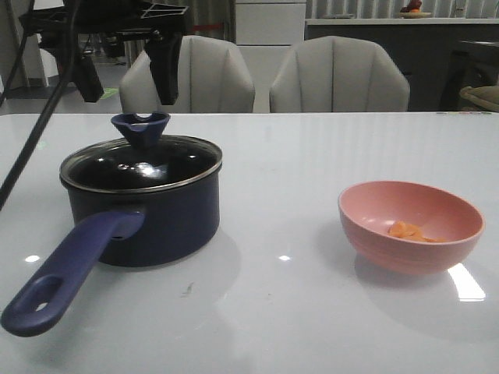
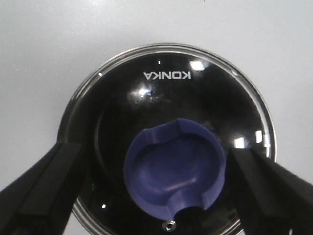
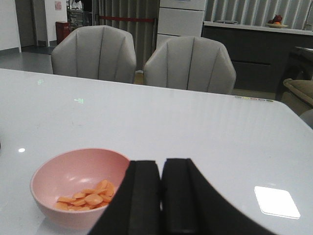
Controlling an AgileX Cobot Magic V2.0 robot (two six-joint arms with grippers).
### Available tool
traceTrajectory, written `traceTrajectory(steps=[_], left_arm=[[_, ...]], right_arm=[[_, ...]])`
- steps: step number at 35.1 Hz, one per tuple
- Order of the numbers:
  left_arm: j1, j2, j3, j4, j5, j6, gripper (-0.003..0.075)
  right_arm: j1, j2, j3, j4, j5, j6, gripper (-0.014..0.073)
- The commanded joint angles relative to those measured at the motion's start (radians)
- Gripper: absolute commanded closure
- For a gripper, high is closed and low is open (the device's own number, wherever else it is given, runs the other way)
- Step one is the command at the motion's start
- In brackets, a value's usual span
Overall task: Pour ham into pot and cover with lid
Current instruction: 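Lower the left gripper onto the purple lid knob and grasp it, then lift the glass lid off the saucepan with the left gripper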
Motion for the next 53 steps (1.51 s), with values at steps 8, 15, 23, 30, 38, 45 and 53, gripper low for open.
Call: traceTrajectory(steps=[8,15,23,30,38,45,53], left_arm=[[-0.016,-0.008,-0.074,-0.026,0.004,-0.041,0.0114],[-0.016,0.013,-0.074,-0.026,0.008,-0.062,0.0114],[-0.016,0.044,-0.076,-0.026,0.032,-0.068,0.0114],[-0.016,0.053,-0.076,-0.026,0.032,-0.068,0.0138],[-0.016,0.053,-0.081,-0.026,0.037,-0.068,0.0358],[-0.016,0.053,-0.120,-0.026,0.074,-0.068,0.0442],[-0.014,0.032,-0.155,-0.006,0.091,-0.068,0.0442]], right_arm=[[-0.006,-0.019,-0.004,-0.007,-0.078,-0.008,0.0446],[-0.006,-0.019,-0.004,-0.007,-0.078,-0.008,0.0446],[-0.006,-0.019,-0.004,-0.007,-0.078,-0.008,0.0446],[-0.006,-0.019,-0.004,-0.007,-0.078,-0.008,0.0446],[-0.006,-0.019,-0.004,-0.007,-0.078,-0.008,0.0446],[-0.006,-0.019,-0.004,-0.007,-0.078,-0.008,0.0446],[-0.006,-0.019,-0.004,-0.007,-0.078,-0.008,0.0446]])
